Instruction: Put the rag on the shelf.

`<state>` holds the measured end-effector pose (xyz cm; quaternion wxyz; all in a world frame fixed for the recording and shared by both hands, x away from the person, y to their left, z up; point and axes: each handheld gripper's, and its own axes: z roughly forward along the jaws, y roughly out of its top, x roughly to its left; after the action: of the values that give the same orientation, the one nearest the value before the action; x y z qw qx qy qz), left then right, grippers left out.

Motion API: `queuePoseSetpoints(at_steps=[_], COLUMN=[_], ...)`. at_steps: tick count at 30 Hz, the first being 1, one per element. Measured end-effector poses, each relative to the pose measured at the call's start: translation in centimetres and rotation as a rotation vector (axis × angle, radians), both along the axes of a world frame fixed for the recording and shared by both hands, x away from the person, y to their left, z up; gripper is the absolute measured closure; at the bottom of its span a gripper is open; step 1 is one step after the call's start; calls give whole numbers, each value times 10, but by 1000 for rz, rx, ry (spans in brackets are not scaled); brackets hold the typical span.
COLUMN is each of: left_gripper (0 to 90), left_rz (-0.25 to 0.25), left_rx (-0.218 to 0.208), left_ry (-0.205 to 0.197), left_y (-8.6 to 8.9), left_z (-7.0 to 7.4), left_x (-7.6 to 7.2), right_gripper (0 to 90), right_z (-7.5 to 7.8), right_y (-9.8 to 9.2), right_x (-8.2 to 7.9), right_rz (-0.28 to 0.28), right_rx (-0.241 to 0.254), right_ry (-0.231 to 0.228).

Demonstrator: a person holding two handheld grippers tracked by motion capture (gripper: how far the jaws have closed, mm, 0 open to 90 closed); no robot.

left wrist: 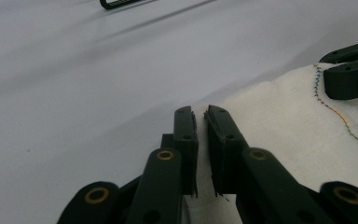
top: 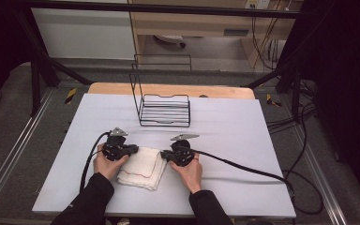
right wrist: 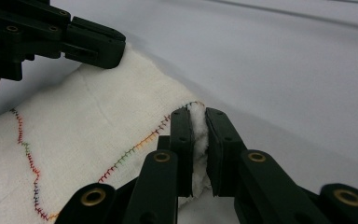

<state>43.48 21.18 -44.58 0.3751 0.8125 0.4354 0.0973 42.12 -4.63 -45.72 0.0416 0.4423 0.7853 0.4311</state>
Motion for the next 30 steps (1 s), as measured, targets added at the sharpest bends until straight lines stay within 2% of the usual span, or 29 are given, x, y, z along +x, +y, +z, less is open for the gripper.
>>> queuePoseSetpoints(at_steps=[5, 9, 16, 30], left_gripper=[828, 829, 830, 831], left_rz=[1, 5, 3, -9], left_rx=[-14, -42, -80, -93], left_ry=[-2, -22, -71, -172], left_y=[2, 6, 13, 13], left_z=[2, 9, 23, 43], left_x=[0, -3, -12, -27], right_gripper=[827, 828, 832, 833], right_z=[2, 7, 20, 40], right_y=[-1, -2, -5, -11], right_x=[-1, -2, -8, -18], right_rz=[0, 10, 26, 44], right_rx=[3, 14, 64, 106], right_ry=[-10, -20, -49, -136])
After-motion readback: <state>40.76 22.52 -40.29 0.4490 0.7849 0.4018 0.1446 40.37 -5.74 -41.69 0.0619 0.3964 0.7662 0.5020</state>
